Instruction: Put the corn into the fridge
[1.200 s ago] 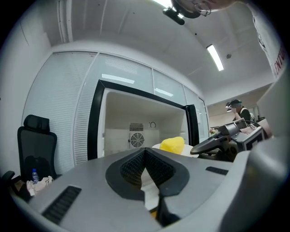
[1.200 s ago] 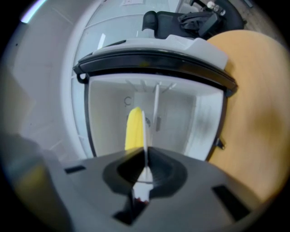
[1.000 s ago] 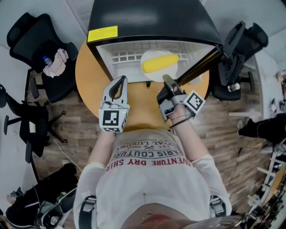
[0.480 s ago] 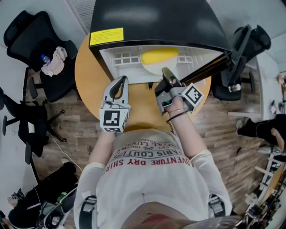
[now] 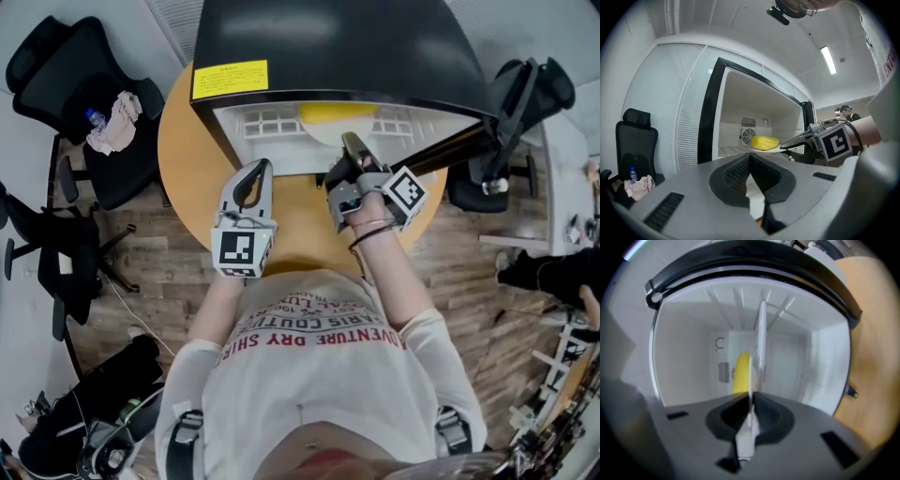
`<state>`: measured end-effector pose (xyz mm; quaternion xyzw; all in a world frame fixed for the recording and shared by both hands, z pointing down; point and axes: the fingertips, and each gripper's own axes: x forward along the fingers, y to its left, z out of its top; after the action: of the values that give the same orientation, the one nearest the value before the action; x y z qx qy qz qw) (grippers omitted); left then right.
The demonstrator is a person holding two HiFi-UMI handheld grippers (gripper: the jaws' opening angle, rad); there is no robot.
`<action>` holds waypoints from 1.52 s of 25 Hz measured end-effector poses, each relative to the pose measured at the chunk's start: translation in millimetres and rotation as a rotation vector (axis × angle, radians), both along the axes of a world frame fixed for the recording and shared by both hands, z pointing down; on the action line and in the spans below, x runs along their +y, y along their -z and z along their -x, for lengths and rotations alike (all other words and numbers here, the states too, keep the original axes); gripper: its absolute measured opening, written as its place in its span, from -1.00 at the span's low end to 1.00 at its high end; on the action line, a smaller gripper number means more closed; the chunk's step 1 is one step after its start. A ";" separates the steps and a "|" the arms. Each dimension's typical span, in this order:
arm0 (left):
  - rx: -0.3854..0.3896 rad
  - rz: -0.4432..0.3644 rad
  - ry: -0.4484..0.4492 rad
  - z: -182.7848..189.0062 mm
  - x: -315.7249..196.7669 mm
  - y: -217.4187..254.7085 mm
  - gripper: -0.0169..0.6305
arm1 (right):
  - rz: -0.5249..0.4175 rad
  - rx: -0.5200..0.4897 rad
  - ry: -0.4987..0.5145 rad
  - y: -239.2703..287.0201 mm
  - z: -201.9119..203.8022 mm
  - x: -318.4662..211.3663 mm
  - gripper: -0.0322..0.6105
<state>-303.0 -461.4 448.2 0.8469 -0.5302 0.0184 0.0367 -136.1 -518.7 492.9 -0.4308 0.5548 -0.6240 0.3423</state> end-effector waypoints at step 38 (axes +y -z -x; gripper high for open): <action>-0.015 0.022 -0.006 -35.3 39.6 0.7 -0.87 | -0.088 0.089 0.062 3.9 -9.2 65.1 -0.79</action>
<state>-267.8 -421.8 447.5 0.8478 -0.5278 0.0304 0.0419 -126.8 -453.6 489.0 -0.4253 0.6093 -0.5896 0.3166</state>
